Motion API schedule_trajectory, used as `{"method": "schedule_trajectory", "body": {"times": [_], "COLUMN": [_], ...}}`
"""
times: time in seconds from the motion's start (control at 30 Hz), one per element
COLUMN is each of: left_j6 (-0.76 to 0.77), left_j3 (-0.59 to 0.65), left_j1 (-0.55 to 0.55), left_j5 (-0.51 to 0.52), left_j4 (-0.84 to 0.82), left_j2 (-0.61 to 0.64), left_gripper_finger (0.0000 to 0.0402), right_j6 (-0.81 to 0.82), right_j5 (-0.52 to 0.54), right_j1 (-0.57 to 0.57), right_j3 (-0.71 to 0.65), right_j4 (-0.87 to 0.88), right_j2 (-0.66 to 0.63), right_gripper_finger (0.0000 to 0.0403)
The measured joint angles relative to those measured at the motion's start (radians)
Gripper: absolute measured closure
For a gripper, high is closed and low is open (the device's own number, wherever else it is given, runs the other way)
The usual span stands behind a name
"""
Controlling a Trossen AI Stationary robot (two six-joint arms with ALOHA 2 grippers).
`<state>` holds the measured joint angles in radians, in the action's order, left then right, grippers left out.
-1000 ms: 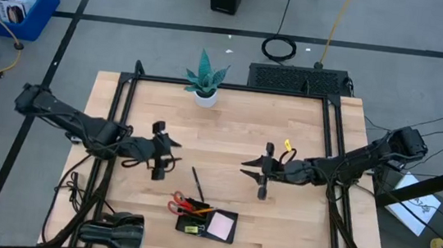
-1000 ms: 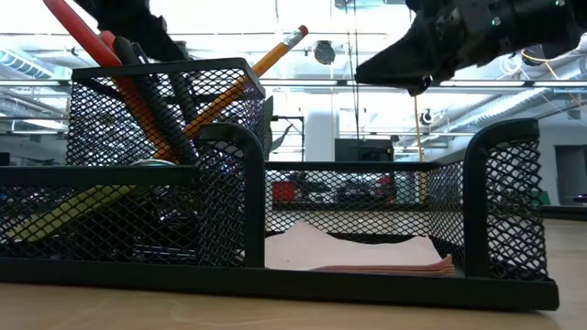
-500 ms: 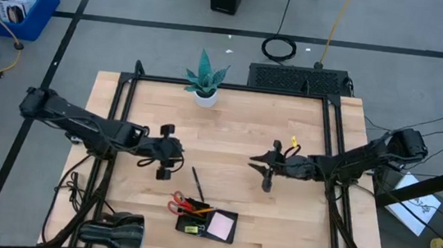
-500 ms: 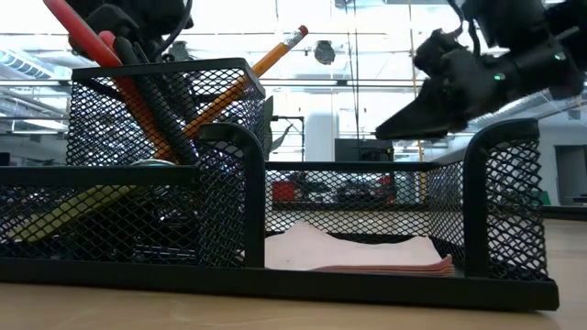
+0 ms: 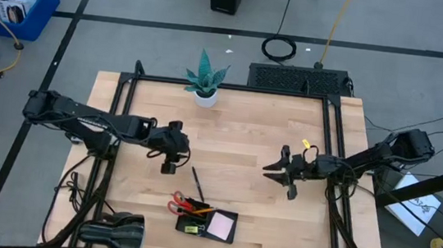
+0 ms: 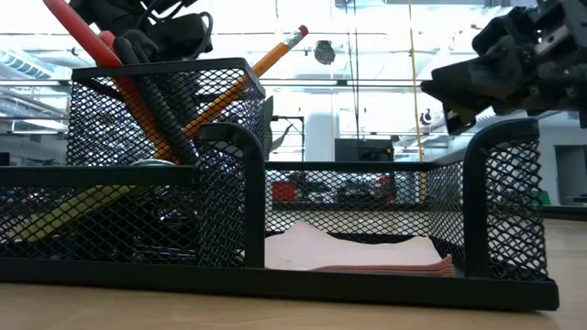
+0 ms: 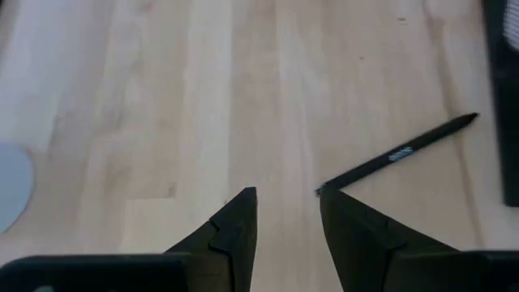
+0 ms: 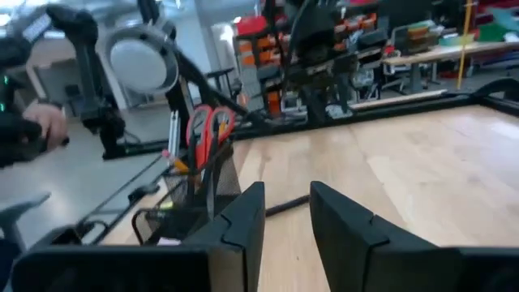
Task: Pick and place office supplies into organizer
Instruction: Put the black pen into the black desk organizer
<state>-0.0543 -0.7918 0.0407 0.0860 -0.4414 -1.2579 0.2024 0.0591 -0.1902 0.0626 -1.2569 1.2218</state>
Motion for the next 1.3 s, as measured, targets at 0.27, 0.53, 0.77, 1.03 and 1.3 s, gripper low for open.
{"method": "schedule_trajectory", "body": {"times": [0.27, 0.53, 0.77, 1.03, 1.3], "left_j6": [0.054, 0.027, -0.243, -0.289, -0.401], "left_j3": [0.0, 0.0, 0.005, -0.012, -0.085], "left_j1": [-0.023, -0.019, -0.03, -0.031, -0.014], "left_j5": [0.085, 0.107, -0.058, -0.072, -0.163], "left_j4": [0.058, 0.073, 0.063, 0.177, 0.082], "left_j2": [0.0, -0.001, -0.019, -0.171, -0.31], "left_gripper_finger": [0.0261, 0.0261, 0.0261, 0.0261, 0.0261], "right_j6": [0.101, 0.143, 0.126, 0.126, 0.126], "right_j5": [0.018, 0.018, 0.018, 0.018, 0.018], "right_j1": [-0.004, -0.003, -0.001, -0.001, -0.001], "right_j3": [-0.046, -0.047, -0.048, -0.049, -0.049], "right_j4": [-0.049, -0.033, -0.033, -0.033, -0.026], "right_j2": [-0.025, -0.025, -0.025, -0.025, -0.025], "right_gripper_finger": [0.0312, 0.0312, 0.0312, 0.0312, 0.0312]}}
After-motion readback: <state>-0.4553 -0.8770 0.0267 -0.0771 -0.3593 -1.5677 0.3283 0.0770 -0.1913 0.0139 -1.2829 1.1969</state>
